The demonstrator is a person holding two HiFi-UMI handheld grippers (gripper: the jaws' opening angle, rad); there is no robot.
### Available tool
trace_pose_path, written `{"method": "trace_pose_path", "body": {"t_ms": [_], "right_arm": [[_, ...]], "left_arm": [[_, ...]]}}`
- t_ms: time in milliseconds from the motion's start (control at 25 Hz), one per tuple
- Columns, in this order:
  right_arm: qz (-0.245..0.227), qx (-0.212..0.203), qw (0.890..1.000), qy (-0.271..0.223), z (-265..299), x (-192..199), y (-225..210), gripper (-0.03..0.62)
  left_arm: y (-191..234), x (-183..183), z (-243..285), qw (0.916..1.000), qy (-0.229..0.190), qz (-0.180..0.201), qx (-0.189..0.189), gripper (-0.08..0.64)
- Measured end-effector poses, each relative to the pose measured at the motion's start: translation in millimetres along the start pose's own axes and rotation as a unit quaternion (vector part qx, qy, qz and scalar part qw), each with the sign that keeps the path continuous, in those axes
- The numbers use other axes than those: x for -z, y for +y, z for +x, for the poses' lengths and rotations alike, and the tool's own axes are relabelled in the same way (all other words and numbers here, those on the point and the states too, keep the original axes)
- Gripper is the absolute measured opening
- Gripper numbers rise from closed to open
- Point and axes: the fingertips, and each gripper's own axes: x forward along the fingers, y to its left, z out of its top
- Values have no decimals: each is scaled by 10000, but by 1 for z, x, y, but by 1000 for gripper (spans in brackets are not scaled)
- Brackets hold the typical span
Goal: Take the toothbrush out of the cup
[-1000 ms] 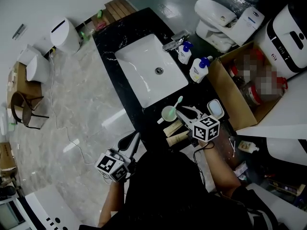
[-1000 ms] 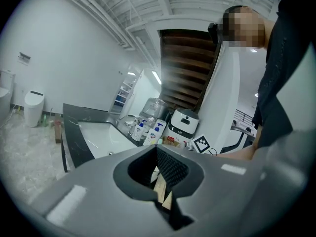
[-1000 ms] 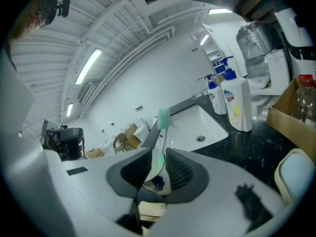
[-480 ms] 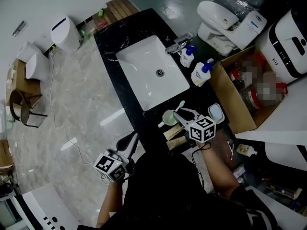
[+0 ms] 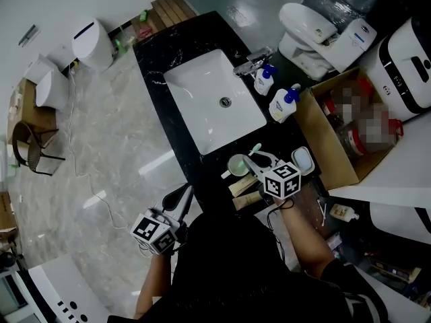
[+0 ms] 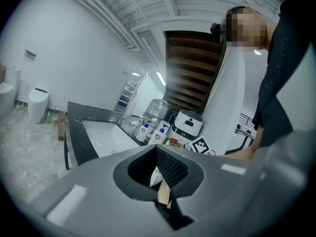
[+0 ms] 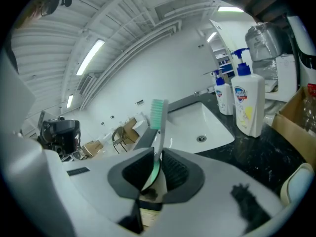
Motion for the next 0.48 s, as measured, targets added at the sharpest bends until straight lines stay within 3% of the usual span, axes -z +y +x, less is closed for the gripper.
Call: {"method": "trace_pose_path", "body": {"t_ms": [480], "right_arm": [[-29, 3, 9996, -267, -26, -22, 20, 40]], "left_arm": [[-10, -1, -4, 9996, -136, -1, 229, 9]]}}
